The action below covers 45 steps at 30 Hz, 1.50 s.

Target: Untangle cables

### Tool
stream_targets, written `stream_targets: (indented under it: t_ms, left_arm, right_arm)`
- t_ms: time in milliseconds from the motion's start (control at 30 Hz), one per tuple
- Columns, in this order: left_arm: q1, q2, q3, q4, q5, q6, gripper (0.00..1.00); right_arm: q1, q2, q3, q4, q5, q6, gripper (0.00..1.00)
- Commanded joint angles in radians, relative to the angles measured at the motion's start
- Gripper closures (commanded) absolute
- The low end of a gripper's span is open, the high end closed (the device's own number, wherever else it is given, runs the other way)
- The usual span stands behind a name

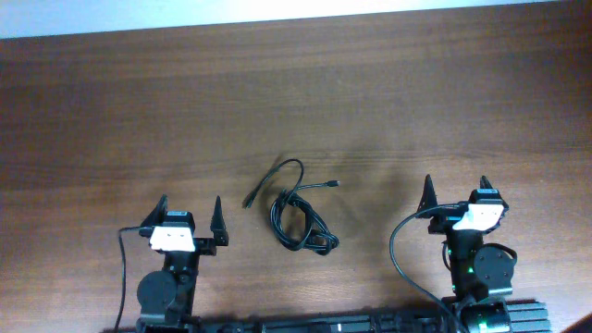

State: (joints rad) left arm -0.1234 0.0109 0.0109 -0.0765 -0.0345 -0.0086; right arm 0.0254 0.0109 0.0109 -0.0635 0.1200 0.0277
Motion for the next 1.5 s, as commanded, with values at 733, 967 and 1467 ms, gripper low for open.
stream_targets:
  t_ms: [733, 967, 1467]
  left_arm:
    - [0.006, -0.005, 0.005, 0.016, 0.066, 0.005, 0.01]
    - [0.006, 0.065, 0.170, -0.180, 0.150, 0.057, 0.01]
    - [-0.016, 0.949, 0.940, -0.734, 0.312, 0.191, 0.01]
  right_arm:
    - [-0.008, -0.005, -0.005, -0.007, 0.020, 0.007, 0.01]
    - [-0.008, -0.005, -0.005, -0.007, 0.020, 0.008, 0.01]
    - [-0.008, -0.005, -0.005, -0.007, 0.020, 0.008, 0.01]
